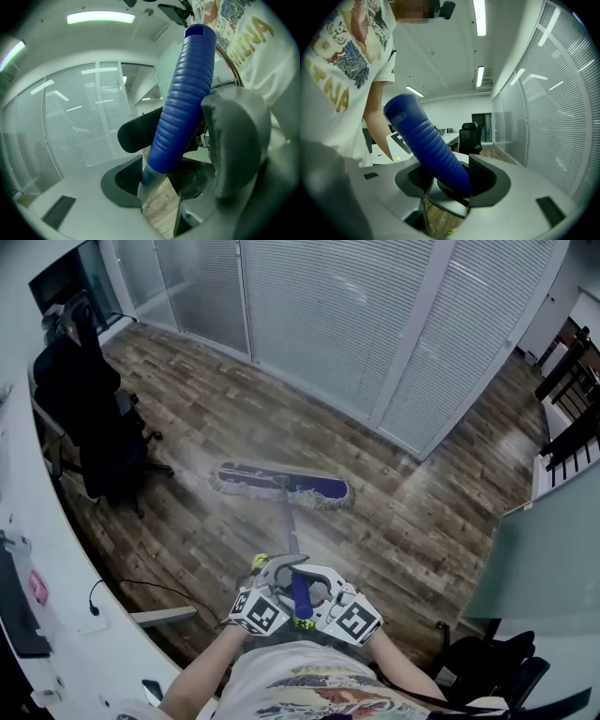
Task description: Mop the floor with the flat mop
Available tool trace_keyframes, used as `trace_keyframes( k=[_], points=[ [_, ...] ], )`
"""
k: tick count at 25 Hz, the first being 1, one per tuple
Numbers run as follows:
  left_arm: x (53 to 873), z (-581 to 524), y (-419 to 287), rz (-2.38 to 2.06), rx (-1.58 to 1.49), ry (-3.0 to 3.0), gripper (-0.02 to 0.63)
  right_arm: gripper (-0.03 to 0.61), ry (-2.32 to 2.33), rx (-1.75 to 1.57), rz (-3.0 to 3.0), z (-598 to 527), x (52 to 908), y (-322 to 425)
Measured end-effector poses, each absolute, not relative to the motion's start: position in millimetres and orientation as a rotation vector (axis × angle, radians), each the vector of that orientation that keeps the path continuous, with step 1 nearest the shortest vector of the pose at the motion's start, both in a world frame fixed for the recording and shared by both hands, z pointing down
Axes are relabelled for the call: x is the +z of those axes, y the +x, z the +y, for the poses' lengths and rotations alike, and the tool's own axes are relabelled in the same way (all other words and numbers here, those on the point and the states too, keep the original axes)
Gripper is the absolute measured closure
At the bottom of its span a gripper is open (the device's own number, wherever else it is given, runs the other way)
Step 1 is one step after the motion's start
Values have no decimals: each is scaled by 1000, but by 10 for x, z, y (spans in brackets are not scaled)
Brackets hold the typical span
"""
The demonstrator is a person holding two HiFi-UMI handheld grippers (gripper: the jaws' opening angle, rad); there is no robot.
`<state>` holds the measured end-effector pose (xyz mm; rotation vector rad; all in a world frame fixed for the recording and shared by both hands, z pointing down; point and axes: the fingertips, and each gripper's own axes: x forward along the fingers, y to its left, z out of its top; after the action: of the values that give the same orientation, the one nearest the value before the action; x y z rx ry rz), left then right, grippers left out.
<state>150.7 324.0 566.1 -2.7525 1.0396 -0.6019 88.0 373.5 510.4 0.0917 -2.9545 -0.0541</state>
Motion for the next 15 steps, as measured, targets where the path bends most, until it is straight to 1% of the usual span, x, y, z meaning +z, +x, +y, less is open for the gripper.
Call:
trace_keyframes(
  k=[7, 15],
  points=[
    [5885, 3354, 1754, 1040, -632, -2783, 457, 373, 86, -110, -2950, 3846, 5326, 1142],
    [5927, 3079, 1528, 1069, -619, -2789, 460, 373, 74, -107, -2951, 3587, 5381, 939]
  ],
)
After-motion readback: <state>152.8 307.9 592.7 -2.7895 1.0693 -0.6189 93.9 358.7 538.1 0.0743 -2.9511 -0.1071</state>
